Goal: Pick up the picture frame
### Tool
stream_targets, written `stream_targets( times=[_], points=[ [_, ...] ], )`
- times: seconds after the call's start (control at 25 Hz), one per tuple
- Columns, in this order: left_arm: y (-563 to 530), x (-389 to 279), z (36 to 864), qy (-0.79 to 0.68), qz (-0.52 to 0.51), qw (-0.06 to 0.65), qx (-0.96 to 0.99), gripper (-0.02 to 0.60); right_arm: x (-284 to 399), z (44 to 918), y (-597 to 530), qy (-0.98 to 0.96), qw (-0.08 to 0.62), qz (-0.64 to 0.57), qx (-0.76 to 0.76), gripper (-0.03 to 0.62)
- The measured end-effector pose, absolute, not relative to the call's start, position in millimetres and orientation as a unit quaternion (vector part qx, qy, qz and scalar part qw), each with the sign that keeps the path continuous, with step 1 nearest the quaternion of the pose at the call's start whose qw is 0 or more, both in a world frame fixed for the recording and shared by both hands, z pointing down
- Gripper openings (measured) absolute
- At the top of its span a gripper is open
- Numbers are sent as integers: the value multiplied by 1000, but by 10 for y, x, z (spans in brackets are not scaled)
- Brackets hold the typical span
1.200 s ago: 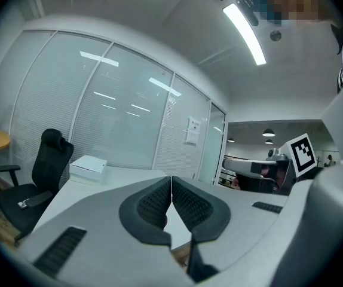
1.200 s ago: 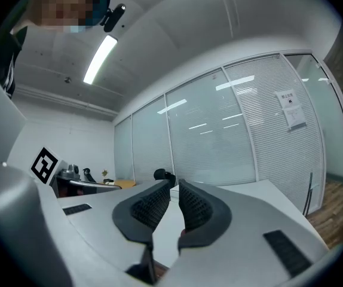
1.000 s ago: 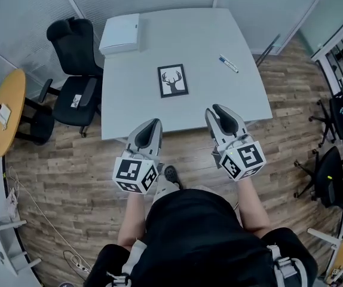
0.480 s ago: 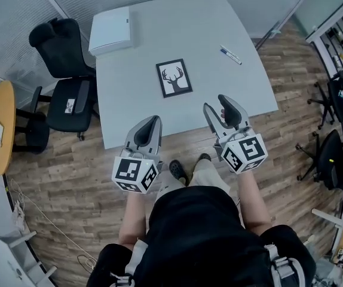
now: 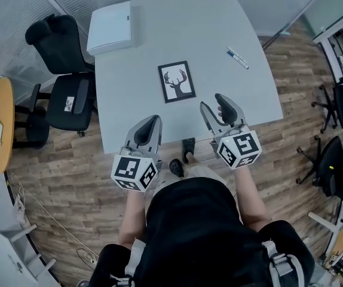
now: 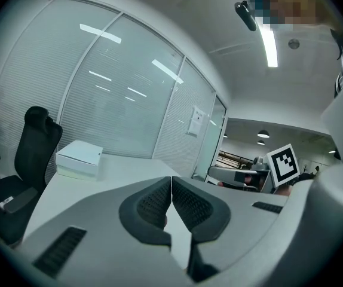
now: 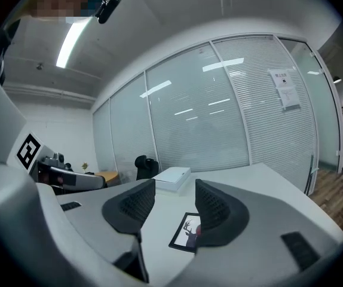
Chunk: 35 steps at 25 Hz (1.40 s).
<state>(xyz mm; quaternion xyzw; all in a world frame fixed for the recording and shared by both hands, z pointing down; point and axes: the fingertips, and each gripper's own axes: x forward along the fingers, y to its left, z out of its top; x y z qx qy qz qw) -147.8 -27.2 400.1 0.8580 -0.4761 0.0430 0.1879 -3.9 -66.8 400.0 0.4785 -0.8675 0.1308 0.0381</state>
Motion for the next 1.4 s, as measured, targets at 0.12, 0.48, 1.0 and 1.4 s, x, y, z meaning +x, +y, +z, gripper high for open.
stream_targets(
  times=[0.12,0.48,1.0,1.4],
  points=[
    [-491,-1437,4019,-481,47,189,855,25,-30,4138,-903,-870,52,134,472,220],
    [-1106,-1287,4223,-506,56,197,838,25,61,4717,-1590,-869,82,169,458,222],
    [-1484,-1165,4635,-499,81,244,827,25,51,5752,-2151,-841,148,235,465,210],
    [-1718,-1209,5062,-471,118,269,832,25,-19,6475,-2527,-813,185,269,483,198]
  ],
)
